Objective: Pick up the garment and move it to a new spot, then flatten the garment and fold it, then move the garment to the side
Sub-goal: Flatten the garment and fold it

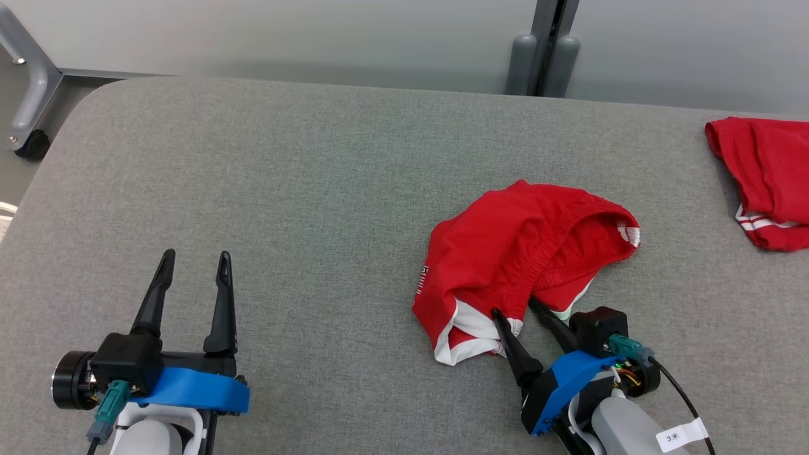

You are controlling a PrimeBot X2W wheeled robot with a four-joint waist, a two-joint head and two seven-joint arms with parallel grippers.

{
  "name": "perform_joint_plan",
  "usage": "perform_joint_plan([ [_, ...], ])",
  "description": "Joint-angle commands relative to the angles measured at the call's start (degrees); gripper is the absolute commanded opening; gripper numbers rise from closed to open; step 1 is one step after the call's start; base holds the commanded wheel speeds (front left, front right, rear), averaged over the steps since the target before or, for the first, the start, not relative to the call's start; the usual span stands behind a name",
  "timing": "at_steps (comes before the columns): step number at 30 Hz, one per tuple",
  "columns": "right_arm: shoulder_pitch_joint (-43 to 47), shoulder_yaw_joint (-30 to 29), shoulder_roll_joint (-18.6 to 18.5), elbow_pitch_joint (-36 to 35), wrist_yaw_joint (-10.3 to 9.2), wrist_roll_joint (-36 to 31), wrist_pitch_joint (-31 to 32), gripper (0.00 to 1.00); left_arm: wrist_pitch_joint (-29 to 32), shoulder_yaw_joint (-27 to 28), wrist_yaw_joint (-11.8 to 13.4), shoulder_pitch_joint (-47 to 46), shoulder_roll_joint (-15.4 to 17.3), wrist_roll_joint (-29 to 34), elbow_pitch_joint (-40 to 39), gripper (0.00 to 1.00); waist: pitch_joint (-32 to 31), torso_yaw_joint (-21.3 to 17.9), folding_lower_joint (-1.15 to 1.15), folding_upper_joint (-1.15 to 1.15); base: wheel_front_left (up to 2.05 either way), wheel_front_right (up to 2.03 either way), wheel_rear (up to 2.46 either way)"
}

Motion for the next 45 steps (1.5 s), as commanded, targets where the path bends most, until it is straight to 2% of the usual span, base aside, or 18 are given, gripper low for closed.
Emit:
perform_joint_plan([
  [1,-0.82,0.18,-0.15,0.47,0.01,0.58,-0.21,1.00,-0.26,-0.24,-0.08,-0.77,0.21,-0.35,0.16,1.00,0.28,0.22,-0.01,-0.01,0.00,0.00,0.00],
  [9,-1.34,4.56,-0.03,2.07,0.02,6.75,-0.10,1.00,-0.26,-1.27,-0.08,-1.54,0.30,-0.64,0.90,1.00,0.79,0.93,-0.01,-0.01,0.00,0.00,0.00],
  [10,-1.30,5.40,-0.04,2.39,0.02,7.51,-0.08,0.45,-0.27,-1.44,-0.08,-1.59,0.35,-0.71,1.00,1.00,0.75,1.01,-0.01,-0.01,0.00,0.00,0.00],
  [11,-1.23,6.30,-0.04,2.75,0.02,8.19,-0.07,0.25,-0.27,-1.55,-0.08,-1.65,0.36,-0.74,1.07,1.00,0.72,1.03,-0.01,-0.01,0.00,0.00,0.00],
  [12,-1.22,7.02,-0.05,3.05,0.02,8.84,-0.07,0.00,-0.26,-1.62,-0.08,-1.66,0.36,-0.72,1.14,1.00,0.65,1.05,-0.01,-0.01,0.00,0.00,0.00],
  [17,-2.13,6.91,-0.13,2.38,0.02,8.43,-0.09,0.00,-0.27,-1.64,-0.08,-1.11,0.26,-0.97,1.60,1.00,-0.34,0.80,-0.01,-0.01,0.00,0.00,0.00],
  [25,-5.13,7.86,-0.10,-5.22,0.02,4.51,-0.14,0.00,-0.27,-2.03,-0.09,-0.60,-0.32,-1.19,1.75,1.00,-2.11,0.85,-0.01,-0.01,0.00,0.00,0.00],
  [30,-9.85,12.21,-0.13,-9.30,0.02,5.14,-0.14,0.00,-0.26,-1.83,-0.09,-0.93,-0.25,-1.57,1.62,1.00,-2.45,1.57,-0.01,-0.01,0.00,0.00,0.00],
  [39,-20.61,20.51,-0.13,-15.77,0.02,10.39,-0.14,0.00,-0.26,-1.42,-0.09,-2.10,-0.11,-2.04,1.67,1.00,-1.86,3.54,-0.01,-0.01,0.00,0.00,0.00],
  [45,-22.32,24.32,-0.13,-20.10,0.02,12.92,-0.14,0.00,-0.26,-0.34,-0.09,-2.03,-0.34,-2.04,1.44,1.00,-1.81,3.85,-0.01,-0.01,0.00,0.00,0.00],
])
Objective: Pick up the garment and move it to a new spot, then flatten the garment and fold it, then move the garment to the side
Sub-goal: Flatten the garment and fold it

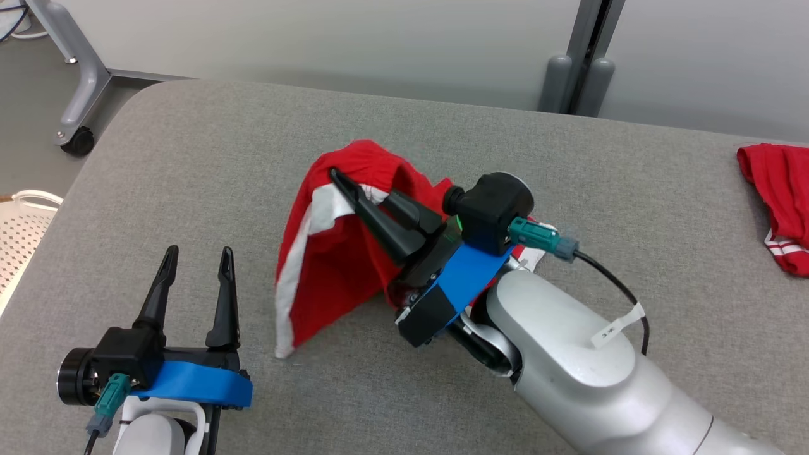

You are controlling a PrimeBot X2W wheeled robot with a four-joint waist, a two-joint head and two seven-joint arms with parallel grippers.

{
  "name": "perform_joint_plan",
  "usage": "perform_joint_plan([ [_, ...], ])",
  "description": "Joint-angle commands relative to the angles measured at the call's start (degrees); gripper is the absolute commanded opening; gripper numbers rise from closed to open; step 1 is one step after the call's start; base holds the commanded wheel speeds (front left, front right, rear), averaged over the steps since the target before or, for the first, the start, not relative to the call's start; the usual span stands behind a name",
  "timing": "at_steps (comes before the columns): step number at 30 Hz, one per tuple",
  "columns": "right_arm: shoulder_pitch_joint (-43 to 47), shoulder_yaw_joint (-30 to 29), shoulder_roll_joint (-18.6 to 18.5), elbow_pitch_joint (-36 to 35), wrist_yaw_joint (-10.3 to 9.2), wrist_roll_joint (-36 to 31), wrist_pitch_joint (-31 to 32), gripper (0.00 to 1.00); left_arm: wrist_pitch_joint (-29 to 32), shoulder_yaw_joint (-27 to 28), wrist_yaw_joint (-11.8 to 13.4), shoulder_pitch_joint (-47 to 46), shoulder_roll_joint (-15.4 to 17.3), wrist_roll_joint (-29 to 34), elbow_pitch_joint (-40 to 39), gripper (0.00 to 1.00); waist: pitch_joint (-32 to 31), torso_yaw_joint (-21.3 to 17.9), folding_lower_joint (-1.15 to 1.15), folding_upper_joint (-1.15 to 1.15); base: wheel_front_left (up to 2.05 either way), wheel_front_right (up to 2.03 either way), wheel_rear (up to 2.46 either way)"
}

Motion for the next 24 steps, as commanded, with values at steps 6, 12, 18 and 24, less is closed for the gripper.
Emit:
perform_joint_plan([
  [6,5.87,3.20,-0.16,0.69,0.03,-1.01,-0.07,0.00,-0.26,0.82,-0.08,0.89,-0.76,0.18,-0.35,1.00,-0.31,-1.60,0.00,-0.01,0.00,0.00,0.00],
  [12,14.20,0.99,-0.13,4.47,0.03,-5.14,-0.07,0.00,-0.26,1.16,-0.08,1.79,-0.76,0.28,-0.53,1.00,-0.45,-4.92,0.00,-0.01,0.00,0.00,0.00],
  [18,21.73,-5.16,-0.39,6.45,0.03,-10.69,-0.07,0.00,-0.25,0.97,-0.08,2.14,-0.49,0.43,-0.87,1.00,-0.67,-8.63,0.00,-0.01,0.00,0.00,0.00],
  [24,28.32,-12.24,-3.06,4.55,0.02,-14.18,-0.07,0.00,-0.25,0.78,-0.08,2.37,-0.36,0.51,-0.81,1.00,-1.05,-11.19,0.00,-0.01,0.00,0.00,0.00],
])
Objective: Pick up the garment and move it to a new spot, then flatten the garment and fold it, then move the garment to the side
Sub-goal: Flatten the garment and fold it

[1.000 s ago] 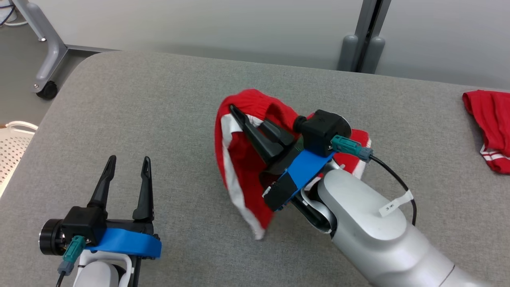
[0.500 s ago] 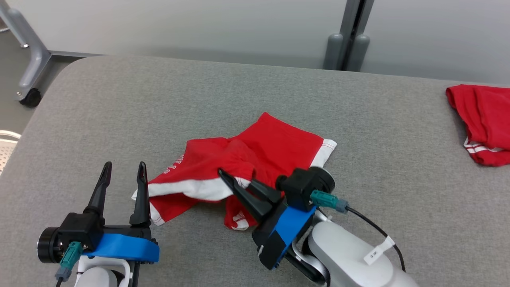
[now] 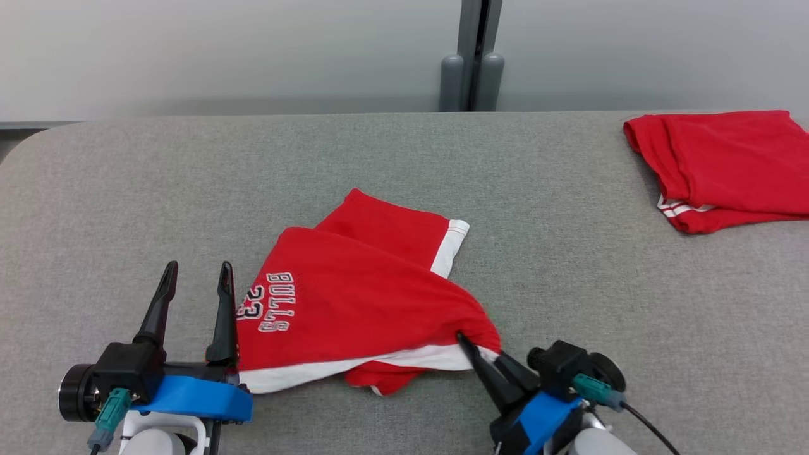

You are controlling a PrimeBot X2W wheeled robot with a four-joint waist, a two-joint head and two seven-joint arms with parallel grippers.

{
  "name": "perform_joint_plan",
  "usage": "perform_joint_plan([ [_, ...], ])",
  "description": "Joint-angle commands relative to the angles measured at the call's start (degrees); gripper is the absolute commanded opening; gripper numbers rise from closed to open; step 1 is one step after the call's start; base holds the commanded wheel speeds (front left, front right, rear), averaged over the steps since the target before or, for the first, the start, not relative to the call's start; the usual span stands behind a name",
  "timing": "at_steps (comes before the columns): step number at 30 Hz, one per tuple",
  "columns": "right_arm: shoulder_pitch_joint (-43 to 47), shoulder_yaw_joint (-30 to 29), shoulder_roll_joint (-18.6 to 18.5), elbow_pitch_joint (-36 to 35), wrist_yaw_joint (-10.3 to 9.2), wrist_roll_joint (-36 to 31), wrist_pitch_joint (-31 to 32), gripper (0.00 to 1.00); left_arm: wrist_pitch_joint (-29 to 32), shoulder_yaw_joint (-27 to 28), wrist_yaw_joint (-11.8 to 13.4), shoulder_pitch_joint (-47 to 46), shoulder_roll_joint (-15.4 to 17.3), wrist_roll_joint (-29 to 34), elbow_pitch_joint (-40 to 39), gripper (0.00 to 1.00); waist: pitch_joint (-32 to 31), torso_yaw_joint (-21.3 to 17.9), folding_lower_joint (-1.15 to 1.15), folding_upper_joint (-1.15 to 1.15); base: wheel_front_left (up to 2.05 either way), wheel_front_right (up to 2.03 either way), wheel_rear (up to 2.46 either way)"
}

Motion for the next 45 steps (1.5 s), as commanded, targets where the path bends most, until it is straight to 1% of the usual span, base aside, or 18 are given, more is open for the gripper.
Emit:
perform_joint_plan([
  [1,1.78,-1.96,-0.95,-0.79,0.01,-0.91,-0.07,0.00,-0.25,-0.08,-0.07,0.13,0.18,0.30,-0.04,1.00,-0.36,-0.66,0.00,-0.01,0.00,0.00,0.00],
  [6,5.31,-8.71,-3.30,-1.95,0.01,-2.51,-0.07,0.00,-0.26,-0.25,-0.07,0.61,-0.08,0.37,-0.03,1.00,-0.58,-1.49,0.00,-0.01,0.00,0.00,0.00],
  [13,9.30,-14.11,-5.54,-1.24,0.01,-3.52,-0.07,0.00,-0.25,-0.61,-0.07,0.88,-0.18,0.14,0.24,1.00,-1.07,-1.19,0.00,-0.01,0.00,0.00,0.00],
  [14,9.53,-14.55,-5.50,-1.11,0.01,-3.27,-0.07,0.20,-0.25,-0.58,-0.07,0.98,-0.17,0.10,0.24,1.00,-1.13,-1.17,0.00,-0.01,0.00,0.00,0.00],
  [15,9.64,-14.83,-5.29,-1.14,0.01,-2.79,-0.07,1.00,-0.25,-0.53,-0.07,1.10,-0.18,0.08,0.25,1.00,-1.20,-1.16,0.00,-0.01,0.00,0.00,0.00],
  [20,10.84,-19.28,-4.18,-2.39,0.01,-3.15,-0.07,1.00,-0.25,-0.04,-0.07,1.89,-0.35,0.17,0.32,1.00,-2.05,-1.42,0.00,-0.01,0.00,0.00,0.00],
  [21,10.84,-19.28,-4.18,-2.39,0.01,-3.15,-0.07,1.00,-0.25,-0.04,-0.07,1.89,-0.35,0.17,0.32,1.00,-2.05,-1.42,0.00,-0.01,0.00,0.00,0.00],
  [27,12.22,-23.83,-3.08,-4.91,0.01,-5.17,-0.07,1.00,-0.26,0.06,-0.07,2.98,-0.43,0.46,0.49,1.00,-3.51,-1.96,0.00,-0.01,0.00,0.00,0.00],
  [33,13.58,-28.32,-1.58,-9.52,0.01,-6.81,-0.07,1.00,-0.25,-0.10,-0.07,3.87,-0.54,0.54,0.53,1.00,-4.94,-2.25,0.00,-0.01,0.00,0.00,0.00],
  [38,15.69,-30.40,0.32,-14.35,0.01,-7.87,-0.07,1.00,-0.25,-0.40,-0.07,5.11,-0.44,0.89,0.65,1.00,-6.15,-2.19,0.00,-0.01,0.00,0.00,0.00],
  [45,19.64,-31.49,2.18,-19.65,0.01,-9.12,-0.06,1.00,-0.25,-0.42,-0.07,6.95,0.10,1.56,0.86,1.00,-7.87,-1.88,0.00,-0.01,0.00,0.00,0.00],
])
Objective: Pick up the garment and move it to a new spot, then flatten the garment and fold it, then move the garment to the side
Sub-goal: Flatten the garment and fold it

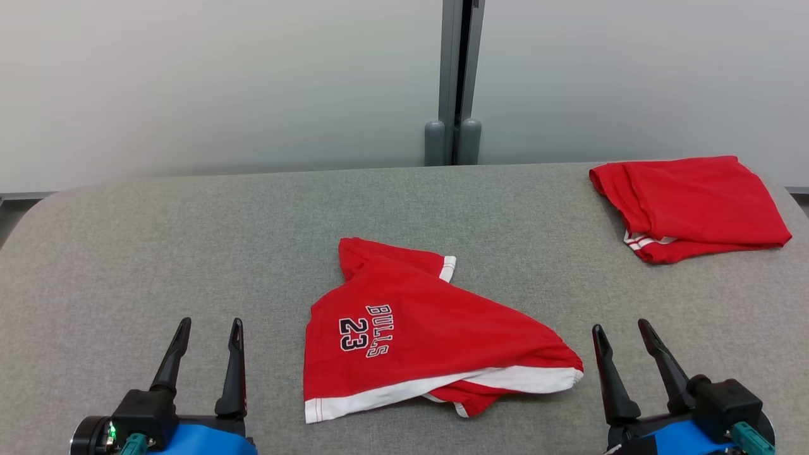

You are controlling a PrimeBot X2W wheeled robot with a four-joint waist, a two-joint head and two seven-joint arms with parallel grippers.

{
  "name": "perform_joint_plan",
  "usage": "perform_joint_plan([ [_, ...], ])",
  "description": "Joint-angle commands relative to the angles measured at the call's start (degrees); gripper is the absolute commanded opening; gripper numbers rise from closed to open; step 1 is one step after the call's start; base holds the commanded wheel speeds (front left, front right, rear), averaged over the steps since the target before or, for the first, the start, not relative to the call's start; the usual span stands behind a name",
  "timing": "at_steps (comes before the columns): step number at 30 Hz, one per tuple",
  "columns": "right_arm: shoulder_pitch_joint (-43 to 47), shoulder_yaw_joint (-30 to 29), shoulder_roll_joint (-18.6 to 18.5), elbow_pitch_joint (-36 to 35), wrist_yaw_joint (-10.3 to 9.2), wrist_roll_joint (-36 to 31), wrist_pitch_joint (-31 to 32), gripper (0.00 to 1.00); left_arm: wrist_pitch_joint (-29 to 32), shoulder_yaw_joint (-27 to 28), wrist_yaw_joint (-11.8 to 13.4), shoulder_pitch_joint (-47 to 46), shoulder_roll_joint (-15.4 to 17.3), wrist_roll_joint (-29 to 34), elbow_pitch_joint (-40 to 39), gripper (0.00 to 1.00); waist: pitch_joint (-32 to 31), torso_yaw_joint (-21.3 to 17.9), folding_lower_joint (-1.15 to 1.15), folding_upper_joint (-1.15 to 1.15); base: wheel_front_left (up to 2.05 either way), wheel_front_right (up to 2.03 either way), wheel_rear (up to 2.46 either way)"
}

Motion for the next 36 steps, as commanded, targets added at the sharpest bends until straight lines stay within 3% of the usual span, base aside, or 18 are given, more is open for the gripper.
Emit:
perform_joint_plan([
  [1,1.06,-0.15,0.29,-0.60,0.01,-0.53,-0.07,1.00,-0.25,0.19,-0.07,0.52,0.17,0.44,-0.02,1.00,-0.19,0.05,0.01,0.01,0.00,0.00,0.00],
  [13,4.57,1.30,0.55,0.59,0.01,-0.65,-0.07,1.00,-0.25,0.94,-0.07,3.08,0.13,2.79,-0.44,1.00,-1.33,0.85,0.01,0.01,0.00,0.00,0.00],
  [36,3.24,1.43,0.55,3.29,0.01,-0.32,-0.06,1.00,-0.25,0.48,-0.07,2.58,-0.51,2.86,0.68,1.00,-0.85,0.60,0.01,0.01,0.00,0.00,0.00],
])
